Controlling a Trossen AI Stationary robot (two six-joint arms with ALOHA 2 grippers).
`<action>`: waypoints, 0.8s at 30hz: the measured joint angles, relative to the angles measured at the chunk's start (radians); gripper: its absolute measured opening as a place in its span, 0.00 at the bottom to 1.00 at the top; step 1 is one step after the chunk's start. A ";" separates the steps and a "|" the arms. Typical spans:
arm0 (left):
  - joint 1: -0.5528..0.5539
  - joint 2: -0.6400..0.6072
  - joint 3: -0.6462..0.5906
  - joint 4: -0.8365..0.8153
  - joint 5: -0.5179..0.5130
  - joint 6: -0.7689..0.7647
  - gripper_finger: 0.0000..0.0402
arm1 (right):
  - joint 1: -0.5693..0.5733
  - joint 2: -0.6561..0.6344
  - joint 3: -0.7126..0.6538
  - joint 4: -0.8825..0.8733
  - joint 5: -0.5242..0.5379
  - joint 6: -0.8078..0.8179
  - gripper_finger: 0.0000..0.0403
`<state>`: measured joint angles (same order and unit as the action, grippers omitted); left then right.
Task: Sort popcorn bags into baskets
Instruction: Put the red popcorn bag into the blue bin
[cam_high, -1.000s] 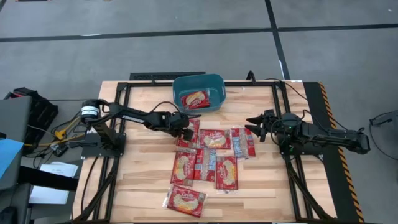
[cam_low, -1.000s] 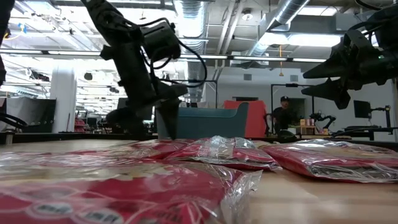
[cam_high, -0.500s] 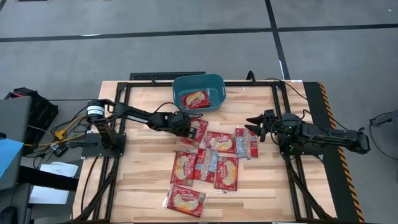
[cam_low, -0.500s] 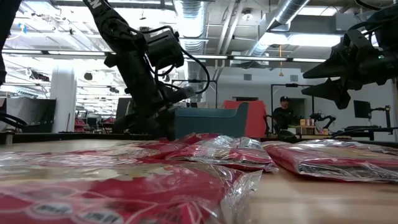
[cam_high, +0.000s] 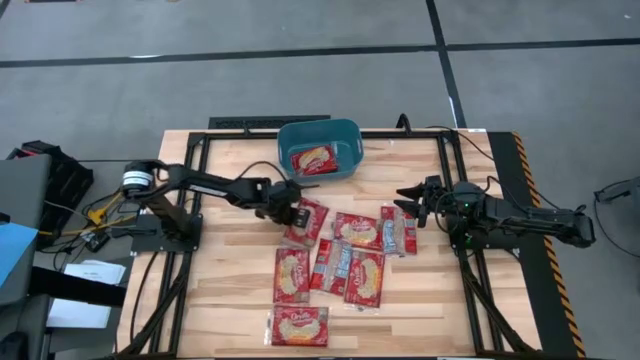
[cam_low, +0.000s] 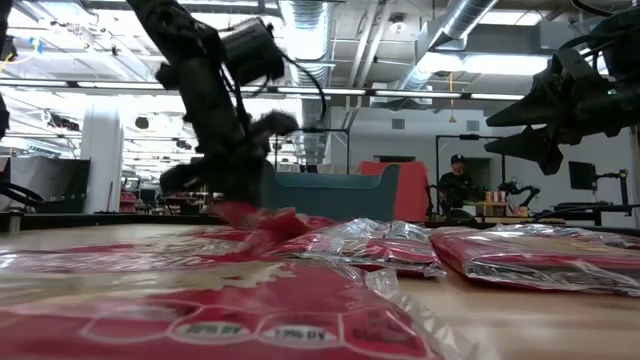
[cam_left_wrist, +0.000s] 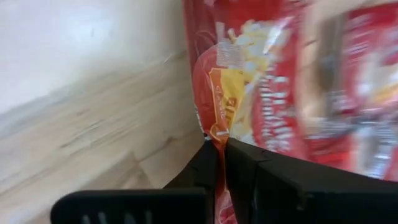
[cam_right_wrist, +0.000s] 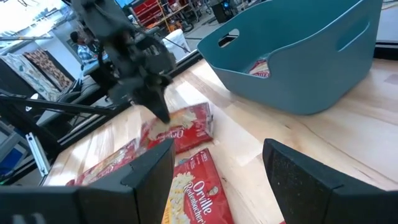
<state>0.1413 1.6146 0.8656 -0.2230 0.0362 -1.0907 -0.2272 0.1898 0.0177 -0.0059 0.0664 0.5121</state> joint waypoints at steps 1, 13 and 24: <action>0.000 -0.023 0.001 -0.002 -0.002 0.006 0.00 | 0.000 0.000 0.000 0.000 0.001 0.000 0.67; 0.032 -0.133 0.290 -0.306 0.009 0.278 0.00 | 0.000 0.000 0.000 0.002 0.012 0.000 0.67; 0.301 -0.026 0.639 -0.563 0.011 0.877 0.00 | -0.004 0.008 -0.001 0.002 0.015 0.002 0.67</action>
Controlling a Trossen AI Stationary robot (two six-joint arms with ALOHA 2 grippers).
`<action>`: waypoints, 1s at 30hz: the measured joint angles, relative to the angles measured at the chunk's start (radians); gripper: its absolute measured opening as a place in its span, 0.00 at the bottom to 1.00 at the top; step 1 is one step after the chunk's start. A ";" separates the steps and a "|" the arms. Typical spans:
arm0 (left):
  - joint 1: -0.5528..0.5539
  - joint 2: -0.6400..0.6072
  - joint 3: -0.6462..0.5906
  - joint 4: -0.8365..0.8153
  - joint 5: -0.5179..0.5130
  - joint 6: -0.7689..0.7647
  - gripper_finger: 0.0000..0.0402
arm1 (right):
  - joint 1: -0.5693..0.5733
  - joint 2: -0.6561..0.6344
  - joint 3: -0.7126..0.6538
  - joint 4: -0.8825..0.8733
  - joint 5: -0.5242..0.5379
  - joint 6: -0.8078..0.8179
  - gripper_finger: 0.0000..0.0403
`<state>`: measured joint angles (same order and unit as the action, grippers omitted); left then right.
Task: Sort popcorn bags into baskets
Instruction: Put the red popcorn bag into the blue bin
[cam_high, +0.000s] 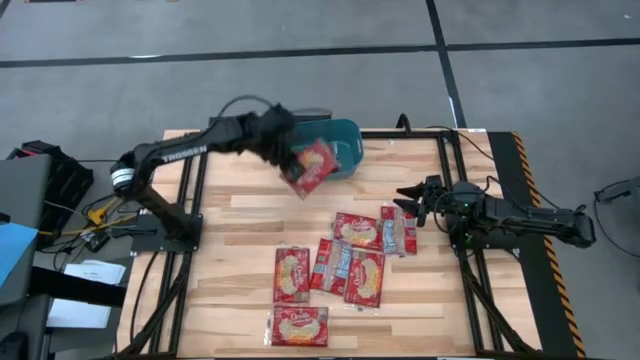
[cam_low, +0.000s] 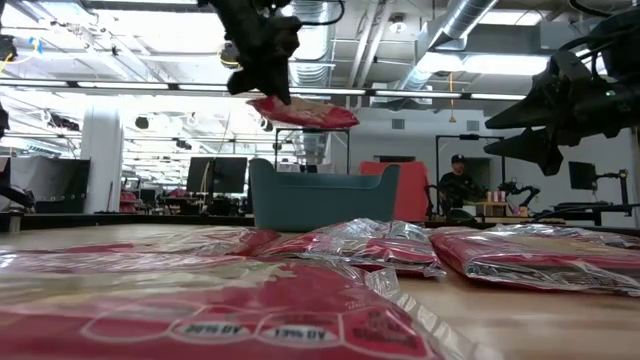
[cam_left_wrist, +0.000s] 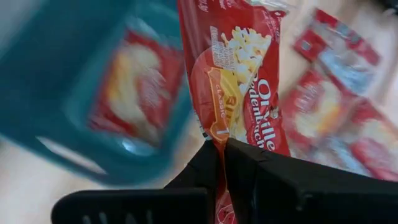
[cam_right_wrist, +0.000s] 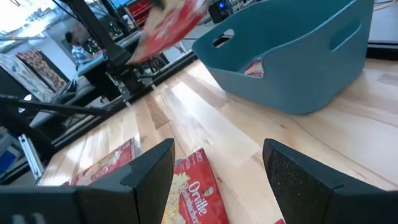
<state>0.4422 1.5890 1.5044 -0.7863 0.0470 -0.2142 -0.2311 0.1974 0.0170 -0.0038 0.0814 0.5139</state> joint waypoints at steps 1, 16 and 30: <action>0.023 0.024 0.031 -0.012 0.000 0.057 0.00 | -0.002 0.004 0.000 0.000 0.001 0.001 0.67; 0.171 0.408 0.313 -0.092 -0.008 0.545 0.00 | -0.001 0.041 0.000 0.002 0.007 0.002 0.67; 0.167 0.526 0.323 -0.051 -0.086 0.665 0.14 | -0.001 0.045 0.000 0.001 0.007 -0.001 0.67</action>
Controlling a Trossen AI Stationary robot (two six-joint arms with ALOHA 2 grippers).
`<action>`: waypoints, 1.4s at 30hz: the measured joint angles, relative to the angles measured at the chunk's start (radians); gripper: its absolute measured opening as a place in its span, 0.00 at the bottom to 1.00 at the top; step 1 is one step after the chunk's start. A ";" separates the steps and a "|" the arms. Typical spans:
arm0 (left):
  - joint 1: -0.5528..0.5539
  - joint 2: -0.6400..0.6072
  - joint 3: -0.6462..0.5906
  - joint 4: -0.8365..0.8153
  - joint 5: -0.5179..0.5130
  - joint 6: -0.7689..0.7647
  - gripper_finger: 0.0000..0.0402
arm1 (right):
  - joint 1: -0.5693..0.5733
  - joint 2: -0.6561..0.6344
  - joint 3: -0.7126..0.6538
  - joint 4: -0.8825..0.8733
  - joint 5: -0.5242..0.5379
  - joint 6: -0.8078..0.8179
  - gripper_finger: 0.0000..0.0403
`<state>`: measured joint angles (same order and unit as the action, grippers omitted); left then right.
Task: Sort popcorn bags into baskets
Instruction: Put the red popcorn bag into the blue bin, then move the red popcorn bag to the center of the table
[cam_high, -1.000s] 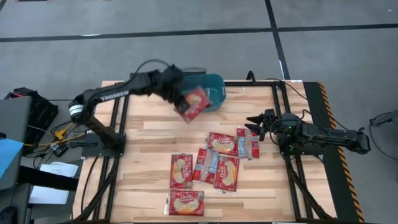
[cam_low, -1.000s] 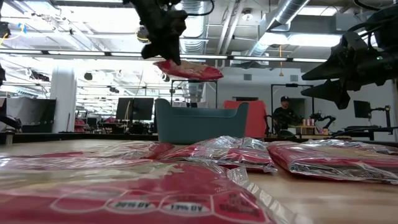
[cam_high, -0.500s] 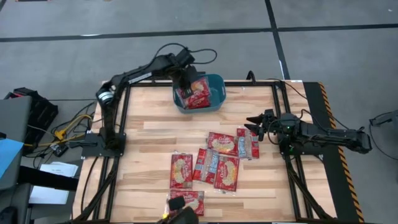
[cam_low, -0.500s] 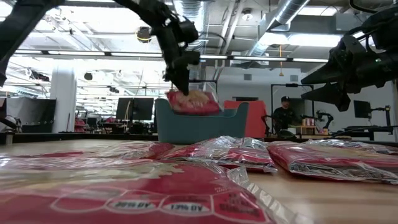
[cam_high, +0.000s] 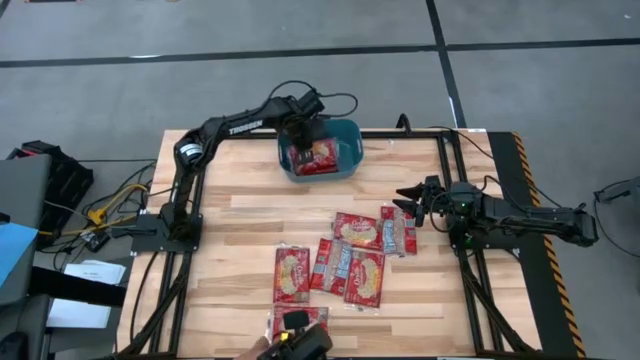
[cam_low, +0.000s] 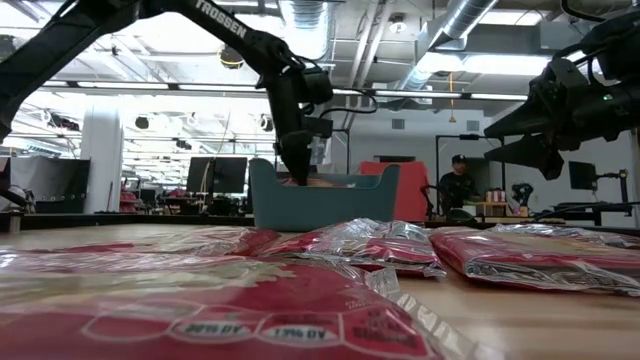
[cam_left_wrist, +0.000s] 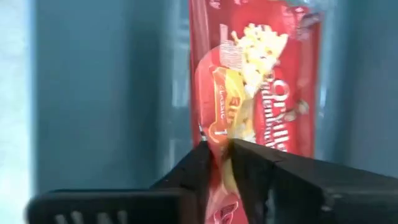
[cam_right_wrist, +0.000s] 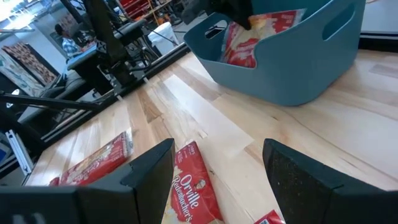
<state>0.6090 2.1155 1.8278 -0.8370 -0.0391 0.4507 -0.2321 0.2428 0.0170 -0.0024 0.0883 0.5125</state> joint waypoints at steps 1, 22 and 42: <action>0.000 0.000 0.004 -0.003 -0.011 0.000 0.18 | 0.000 0.000 0.000 0.000 0.000 0.000 0.67; -0.091 -0.005 0.528 -0.521 0.076 -0.369 0.71 | 0.004 0.402 0.320 -0.546 0.215 0.162 0.33; -0.277 -0.364 0.475 -0.556 0.098 -0.498 0.63 | 0.412 0.999 0.610 -0.941 0.123 0.982 0.03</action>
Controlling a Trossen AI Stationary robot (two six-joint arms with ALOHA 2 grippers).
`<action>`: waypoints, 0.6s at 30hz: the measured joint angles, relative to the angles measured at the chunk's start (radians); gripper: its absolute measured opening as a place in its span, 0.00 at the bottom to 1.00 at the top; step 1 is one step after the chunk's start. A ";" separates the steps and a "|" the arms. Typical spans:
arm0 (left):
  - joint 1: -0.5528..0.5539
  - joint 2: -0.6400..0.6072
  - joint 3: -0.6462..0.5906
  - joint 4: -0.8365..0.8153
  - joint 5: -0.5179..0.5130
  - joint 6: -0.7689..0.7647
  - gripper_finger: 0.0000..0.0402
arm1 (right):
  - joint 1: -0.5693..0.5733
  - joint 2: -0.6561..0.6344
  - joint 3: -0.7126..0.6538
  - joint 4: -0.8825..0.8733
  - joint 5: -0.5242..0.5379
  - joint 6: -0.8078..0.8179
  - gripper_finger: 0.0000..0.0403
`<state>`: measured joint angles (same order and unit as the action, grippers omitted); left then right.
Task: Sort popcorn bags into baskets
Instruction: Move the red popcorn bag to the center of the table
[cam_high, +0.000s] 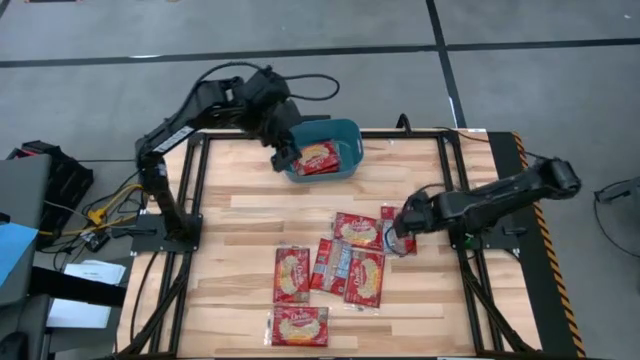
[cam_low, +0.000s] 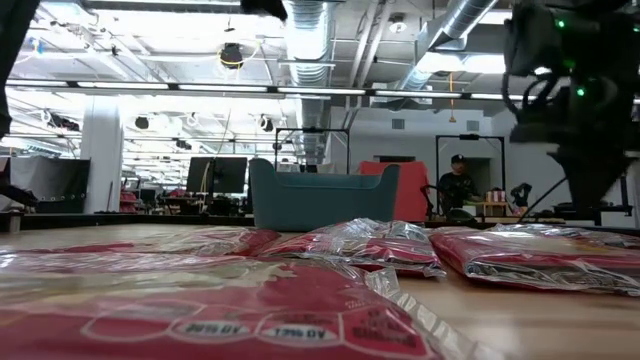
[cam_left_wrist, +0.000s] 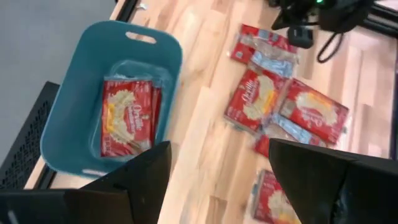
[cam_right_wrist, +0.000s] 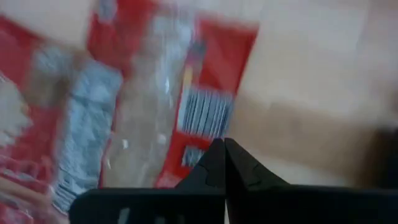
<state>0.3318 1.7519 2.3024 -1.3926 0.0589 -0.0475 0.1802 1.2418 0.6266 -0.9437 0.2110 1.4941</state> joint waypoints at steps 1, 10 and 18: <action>-0.009 -0.011 0.000 -0.016 -0.009 0.000 0.63 | 0.017 0.039 0.000 0.007 -0.014 0.027 0.04; -0.071 -0.086 0.000 -0.133 -0.094 -0.047 0.63 | 0.006 0.307 0.113 0.297 -0.079 -0.162 0.03; -0.156 -0.129 -0.031 -0.169 -0.217 -0.110 0.63 | -0.093 0.582 0.431 0.449 -0.081 -0.660 0.06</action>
<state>0.1760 1.6229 2.2713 -1.5621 -0.1576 -0.1574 0.0868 1.8238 1.0572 -0.4948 0.1301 0.8342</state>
